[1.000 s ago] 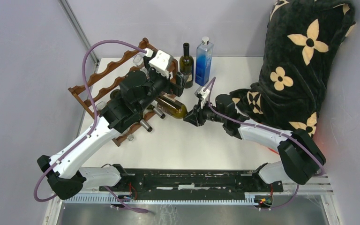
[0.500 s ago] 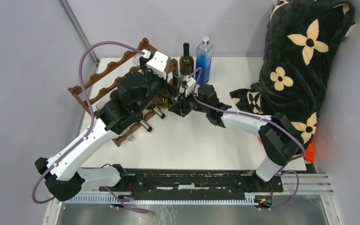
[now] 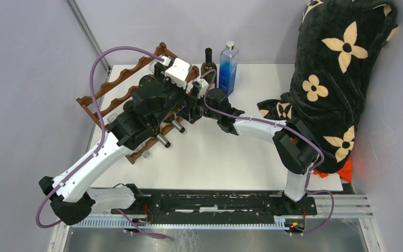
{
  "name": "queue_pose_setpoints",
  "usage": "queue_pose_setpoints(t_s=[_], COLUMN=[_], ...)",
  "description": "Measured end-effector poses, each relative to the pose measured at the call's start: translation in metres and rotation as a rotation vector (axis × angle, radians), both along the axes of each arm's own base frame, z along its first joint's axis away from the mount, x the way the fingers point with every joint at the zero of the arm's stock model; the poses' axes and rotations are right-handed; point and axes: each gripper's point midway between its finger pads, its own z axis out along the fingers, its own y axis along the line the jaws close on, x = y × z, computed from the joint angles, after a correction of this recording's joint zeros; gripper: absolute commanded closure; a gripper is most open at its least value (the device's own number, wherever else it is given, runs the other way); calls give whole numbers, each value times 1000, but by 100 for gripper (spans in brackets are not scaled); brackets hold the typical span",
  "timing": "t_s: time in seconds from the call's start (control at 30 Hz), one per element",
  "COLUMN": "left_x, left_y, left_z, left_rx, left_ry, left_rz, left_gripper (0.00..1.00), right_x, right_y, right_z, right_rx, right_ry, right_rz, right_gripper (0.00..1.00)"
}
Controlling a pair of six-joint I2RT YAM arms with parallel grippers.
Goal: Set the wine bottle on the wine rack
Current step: Place the wine bottle in the wine rack.
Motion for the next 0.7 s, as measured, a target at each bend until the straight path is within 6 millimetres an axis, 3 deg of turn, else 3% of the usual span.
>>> queue_pose_setpoints(t_s=[0.47, 0.7], left_x=[8, 29], left_y=[11, 42], left_z=[6, 20], left_rx=[28, -11], left_ry=[-1, 14], left_rz=[49, 146], left_gripper=[0, 0], right_x=[7, 16], right_y=[19, 25], right_z=[-9, -7], right_rx=[-3, -4], right_ry=[9, -1], right_rz=[-5, -21], right_gripper=[100, 100])
